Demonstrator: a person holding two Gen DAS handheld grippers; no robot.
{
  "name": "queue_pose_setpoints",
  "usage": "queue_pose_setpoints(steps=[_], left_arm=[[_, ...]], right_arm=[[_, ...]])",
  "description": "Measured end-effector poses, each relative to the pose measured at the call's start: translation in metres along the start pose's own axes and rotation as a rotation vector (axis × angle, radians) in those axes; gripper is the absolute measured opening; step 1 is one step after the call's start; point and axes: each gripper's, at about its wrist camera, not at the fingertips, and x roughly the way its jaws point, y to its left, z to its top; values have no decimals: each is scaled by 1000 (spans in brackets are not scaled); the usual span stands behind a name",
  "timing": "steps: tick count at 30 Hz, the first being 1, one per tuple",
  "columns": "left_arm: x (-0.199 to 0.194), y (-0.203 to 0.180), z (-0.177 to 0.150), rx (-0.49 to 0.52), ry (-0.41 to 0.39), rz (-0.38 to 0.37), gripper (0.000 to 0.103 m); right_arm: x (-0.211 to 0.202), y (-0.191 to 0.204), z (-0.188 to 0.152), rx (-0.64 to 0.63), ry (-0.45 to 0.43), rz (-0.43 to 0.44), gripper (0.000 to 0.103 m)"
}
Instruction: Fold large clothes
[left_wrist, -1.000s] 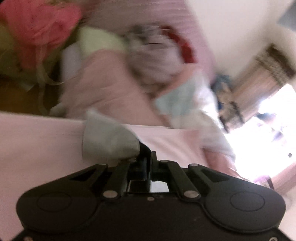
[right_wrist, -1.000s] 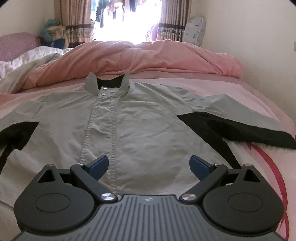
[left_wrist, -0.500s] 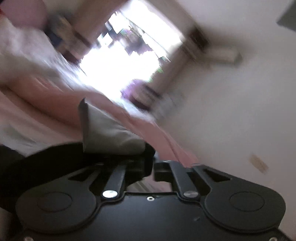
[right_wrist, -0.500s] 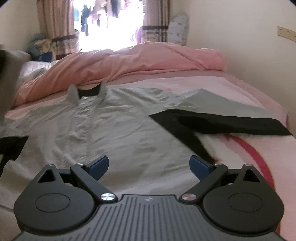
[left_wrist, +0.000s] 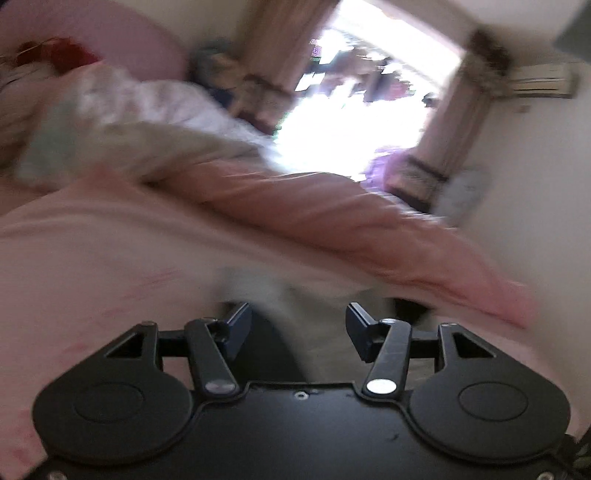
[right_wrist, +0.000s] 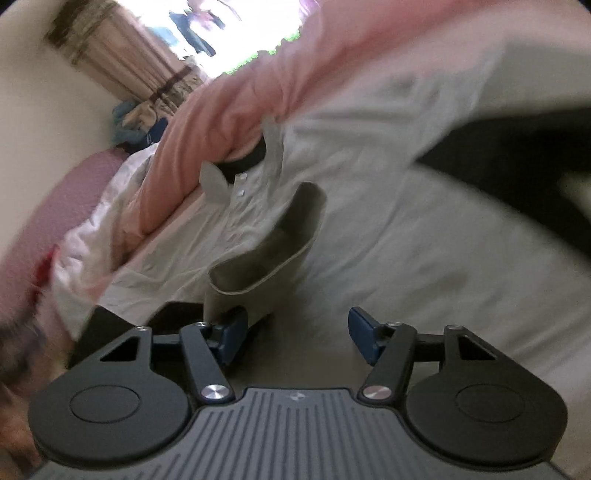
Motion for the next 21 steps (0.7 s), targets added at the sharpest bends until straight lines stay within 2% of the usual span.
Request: queue_pose_setpoints(steps=[2, 4, 7, 9, 10, 13, 17, 19, 21], left_arm=[[2, 27, -10, -27, 39, 25, 56], [7, 41, -20, -41, 67, 49, 56], [1, 63, -33, -44, 87, 34, 56], [0, 66, -36, -33, 87, 29, 57], [7, 60, -28, -31, 87, 30, 58], [15, 40, -17, -33, 99, 18, 58], [15, 39, -18, -22, 99, 15, 58], [14, 38, -19, -26, 103, 9, 58], [14, 37, -19, -18, 106, 12, 58]], right_arm=[[2, -6, -1, 59, -33, 48, 80], [-3, -8, -2, 108, -36, 59, 80], [-21, -8, -3, 136, -84, 93, 81], [-27, -10, -4, 139, -100, 104, 86], [-25, -12, -4, 140, -98, 107, 89], [-20, -16, -2, 192, -82, 133, 89], [-18, -4, -2, 189, -85, 194, 89], [-18, 5, -4, 165, -104, 178, 91], [-11, 17, -2, 109, -82, 79, 93]])
